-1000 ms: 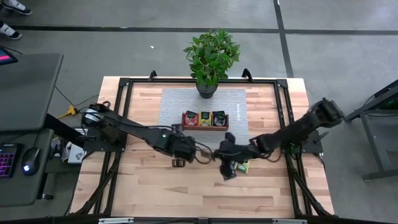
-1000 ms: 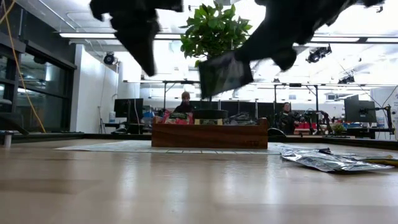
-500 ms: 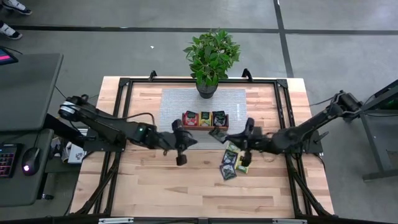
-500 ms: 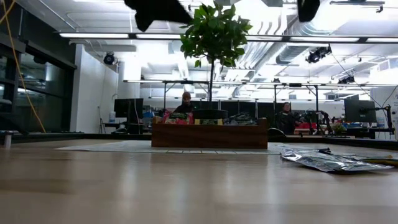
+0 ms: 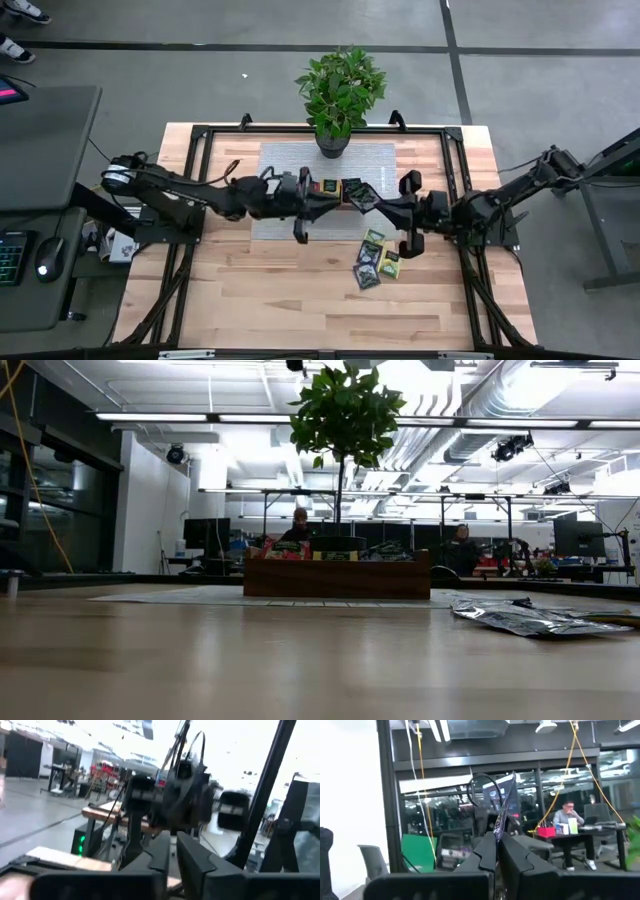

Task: Pick & Place Tea
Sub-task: Put the violet tea bag into the right section of the wooden organizer

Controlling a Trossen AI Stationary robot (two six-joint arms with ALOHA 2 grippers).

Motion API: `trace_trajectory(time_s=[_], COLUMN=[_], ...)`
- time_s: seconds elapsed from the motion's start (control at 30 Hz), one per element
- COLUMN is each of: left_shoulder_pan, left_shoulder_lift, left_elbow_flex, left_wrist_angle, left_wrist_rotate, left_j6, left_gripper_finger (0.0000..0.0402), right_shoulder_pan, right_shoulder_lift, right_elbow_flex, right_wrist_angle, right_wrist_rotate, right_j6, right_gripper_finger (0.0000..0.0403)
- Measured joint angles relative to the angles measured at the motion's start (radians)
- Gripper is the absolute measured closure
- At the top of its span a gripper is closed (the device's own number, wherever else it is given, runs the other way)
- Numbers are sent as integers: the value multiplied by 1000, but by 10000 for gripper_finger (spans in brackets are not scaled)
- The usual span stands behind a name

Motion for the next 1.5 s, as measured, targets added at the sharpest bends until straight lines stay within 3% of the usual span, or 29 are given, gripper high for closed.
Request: trace_trajectory(time_s=[0.33,0.53,0.97,1.27,1.37,1.5], left_shoulder_pan=[2,2,3,11,11,18], left_shoulder_lift=[4,2,70,121,130,127], left_elbow_flex=[46,50,47,88,84,84], left_wrist_angle=[31,40,110,158,139,145], left_wrist_rotate=[28,23,-58,-45,-64,-58], left_j6=[-11,-24,-79,-80,-71,-71], left_gripper_finger=[226,187,185,190,222,318], right_shoulder_pan=[-53,-87,-139,-154,-154,-154], right_shoulder_lift=[1,1,35,108,109,109], right_elbow_flex=[38,38,38,61,70,70], right_wrist_angle=[-82,-70,-66,-48,-56,-56], right_wrist_rotate=[-39,-78,-138,-145,-140,-120], right_j6=[18,36,95,122,114,100], right_gripper_finger=[402,402,402,402,402,402])
